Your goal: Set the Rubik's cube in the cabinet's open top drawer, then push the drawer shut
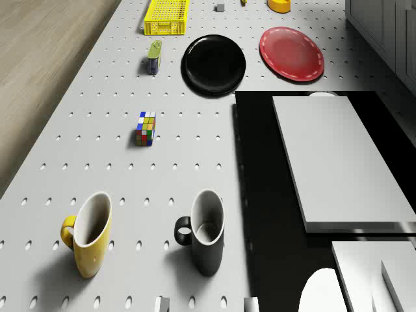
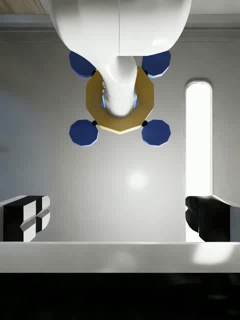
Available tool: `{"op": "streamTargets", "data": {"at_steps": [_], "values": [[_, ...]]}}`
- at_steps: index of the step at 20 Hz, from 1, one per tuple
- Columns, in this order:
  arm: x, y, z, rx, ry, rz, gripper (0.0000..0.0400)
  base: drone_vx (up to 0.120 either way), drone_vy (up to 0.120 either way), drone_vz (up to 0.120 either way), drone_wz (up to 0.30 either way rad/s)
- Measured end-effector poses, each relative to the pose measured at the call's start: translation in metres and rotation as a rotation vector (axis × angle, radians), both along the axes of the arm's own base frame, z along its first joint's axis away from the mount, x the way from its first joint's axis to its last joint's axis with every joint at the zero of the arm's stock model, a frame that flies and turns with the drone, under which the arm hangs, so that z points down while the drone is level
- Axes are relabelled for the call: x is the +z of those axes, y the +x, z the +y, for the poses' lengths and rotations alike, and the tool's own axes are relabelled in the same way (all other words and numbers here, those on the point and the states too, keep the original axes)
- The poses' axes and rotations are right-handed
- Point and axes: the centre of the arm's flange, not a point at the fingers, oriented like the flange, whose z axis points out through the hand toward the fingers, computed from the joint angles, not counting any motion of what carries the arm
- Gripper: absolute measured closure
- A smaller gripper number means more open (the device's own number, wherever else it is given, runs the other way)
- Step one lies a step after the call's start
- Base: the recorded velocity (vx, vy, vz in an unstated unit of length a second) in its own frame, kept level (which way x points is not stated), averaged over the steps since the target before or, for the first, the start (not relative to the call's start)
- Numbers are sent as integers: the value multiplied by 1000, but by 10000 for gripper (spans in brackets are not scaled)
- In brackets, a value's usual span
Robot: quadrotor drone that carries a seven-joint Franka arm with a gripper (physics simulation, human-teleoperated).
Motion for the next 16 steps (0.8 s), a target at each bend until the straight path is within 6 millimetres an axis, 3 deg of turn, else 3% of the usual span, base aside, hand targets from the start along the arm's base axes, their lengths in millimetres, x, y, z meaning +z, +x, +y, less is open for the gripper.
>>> {"op": "streamTargets", "data": {"at_steps": [2,9,16], "values": [[15,-3,0,0,0,-2,0,40,60,0,0],[61,-3,0,0,0,-7,0,120,120,0,0],[85,-1,0,0,0,-13,0,120,120,0,0]]}}
